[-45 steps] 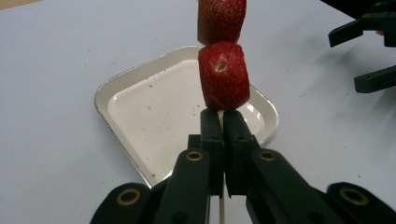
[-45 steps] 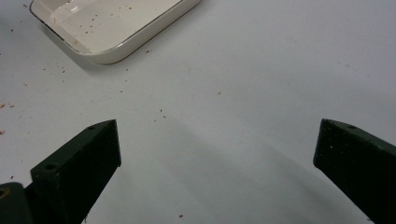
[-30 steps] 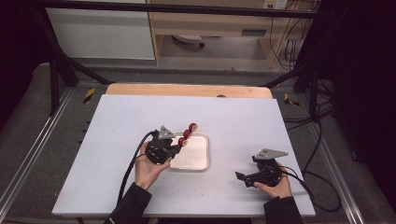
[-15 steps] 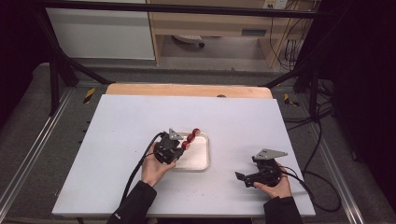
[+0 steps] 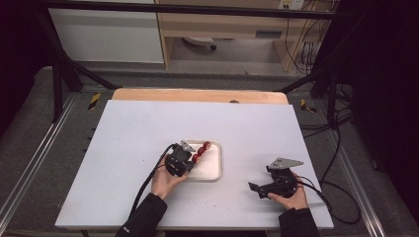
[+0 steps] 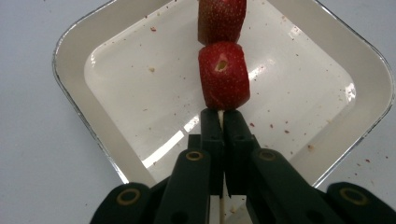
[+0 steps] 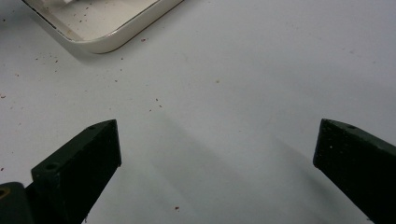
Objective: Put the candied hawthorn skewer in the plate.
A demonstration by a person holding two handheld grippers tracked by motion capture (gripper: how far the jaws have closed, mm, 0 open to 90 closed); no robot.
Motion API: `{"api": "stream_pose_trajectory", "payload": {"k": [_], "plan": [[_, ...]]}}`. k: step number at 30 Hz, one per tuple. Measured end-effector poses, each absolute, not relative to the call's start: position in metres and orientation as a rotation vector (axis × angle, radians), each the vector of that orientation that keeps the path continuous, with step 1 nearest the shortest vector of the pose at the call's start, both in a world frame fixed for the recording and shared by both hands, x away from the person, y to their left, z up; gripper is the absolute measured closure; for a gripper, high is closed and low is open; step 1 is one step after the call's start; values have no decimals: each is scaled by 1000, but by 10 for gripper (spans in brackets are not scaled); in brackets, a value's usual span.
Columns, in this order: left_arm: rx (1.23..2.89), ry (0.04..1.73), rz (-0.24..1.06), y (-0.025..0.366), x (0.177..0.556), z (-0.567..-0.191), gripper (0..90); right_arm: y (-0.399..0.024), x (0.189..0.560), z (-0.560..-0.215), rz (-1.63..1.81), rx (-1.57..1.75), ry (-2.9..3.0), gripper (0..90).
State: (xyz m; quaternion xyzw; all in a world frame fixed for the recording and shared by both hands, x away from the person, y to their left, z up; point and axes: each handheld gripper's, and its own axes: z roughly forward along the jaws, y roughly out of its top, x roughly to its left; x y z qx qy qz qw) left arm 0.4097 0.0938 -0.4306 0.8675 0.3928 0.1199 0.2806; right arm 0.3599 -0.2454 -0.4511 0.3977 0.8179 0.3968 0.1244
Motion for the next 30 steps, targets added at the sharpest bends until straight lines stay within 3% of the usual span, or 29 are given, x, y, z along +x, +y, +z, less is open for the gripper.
{"api": "stream_pose_trajectory", "payload": {"k": [16, 22, 30], "plan": [[2348, 1070, 342, 93, 409, -430, 850, -245, 360, -452, 1159, 1155, 2383, 15], [2345, 1015, 350, 99, 403, -421, 765, -246, 360, -451, 1164, 1156, 2376, 15], [2301, 952, 347, 119, 394, -404, 537, -247, 360, -449, 1178, 1170, 2364, 13]]}}
